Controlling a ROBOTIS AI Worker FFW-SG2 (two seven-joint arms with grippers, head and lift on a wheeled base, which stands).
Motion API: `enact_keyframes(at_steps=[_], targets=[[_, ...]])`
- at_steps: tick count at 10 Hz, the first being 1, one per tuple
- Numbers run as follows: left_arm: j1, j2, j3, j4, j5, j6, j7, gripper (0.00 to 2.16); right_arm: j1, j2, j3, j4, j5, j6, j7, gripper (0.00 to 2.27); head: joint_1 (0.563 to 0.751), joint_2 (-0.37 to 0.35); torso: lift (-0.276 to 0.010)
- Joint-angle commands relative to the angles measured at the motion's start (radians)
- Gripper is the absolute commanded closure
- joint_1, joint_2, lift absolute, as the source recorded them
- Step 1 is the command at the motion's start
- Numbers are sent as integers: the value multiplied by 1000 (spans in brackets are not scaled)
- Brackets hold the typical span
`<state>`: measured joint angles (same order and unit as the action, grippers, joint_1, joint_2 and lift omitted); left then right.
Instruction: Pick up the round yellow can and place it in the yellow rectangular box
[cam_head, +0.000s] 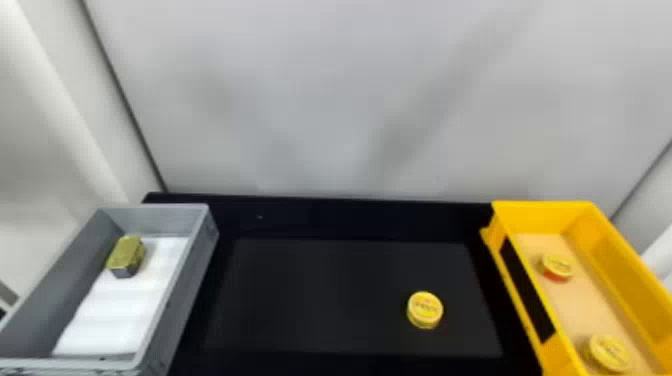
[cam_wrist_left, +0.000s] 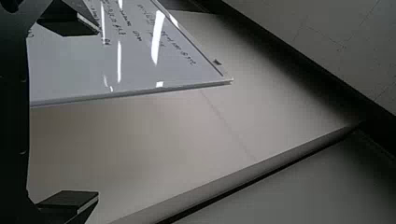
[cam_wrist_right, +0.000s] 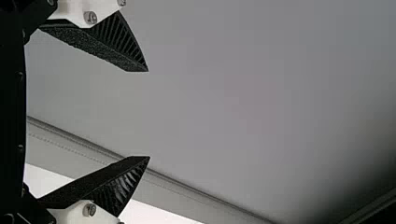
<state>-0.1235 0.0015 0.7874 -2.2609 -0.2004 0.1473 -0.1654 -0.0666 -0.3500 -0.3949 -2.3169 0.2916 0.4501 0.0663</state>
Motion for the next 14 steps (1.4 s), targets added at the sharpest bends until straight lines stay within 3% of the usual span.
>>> enact_keyframes(at_steps=[1, 4, 6, 8, 9, 11, 14], targets=[[-2, -4, 9, 3, -1, 0, 1, 47, -9, 0, -27, 1, -2, -34, 10, 131, 686, 14, -55], [5, -4, 28, 3, 3, 2, 0, 47, -108, -24, -131, 18, -32, -53, 70, 139, 686, 14, -55], [8, -4, 21, 3, 1, 2, 0, 47, -150, -57, -133, 44, -80, -37, 107, 147, 686, 14, -55], [8, -4, 15, 3, 1, -2, 0, 48, -104, -57, -39, 68, -86, 6, 107, 148, 686, 14, -55], [5, -4, 12, 4, -1, -3, 0, 48, -73, -55, 36, 68, -40, 44, 115, 148, 686, 14, -55], [5, -4, -3, 9, -4, -3, 0, 48, -42, -34, 140, 68, 9, 130, 182, 151, 686, 14, -55], [4, -4, -12, 15, -8, -2, 0, 48, -22, 9, 171, 67, 83, 178, 259, 156, 686, 14, -55]])
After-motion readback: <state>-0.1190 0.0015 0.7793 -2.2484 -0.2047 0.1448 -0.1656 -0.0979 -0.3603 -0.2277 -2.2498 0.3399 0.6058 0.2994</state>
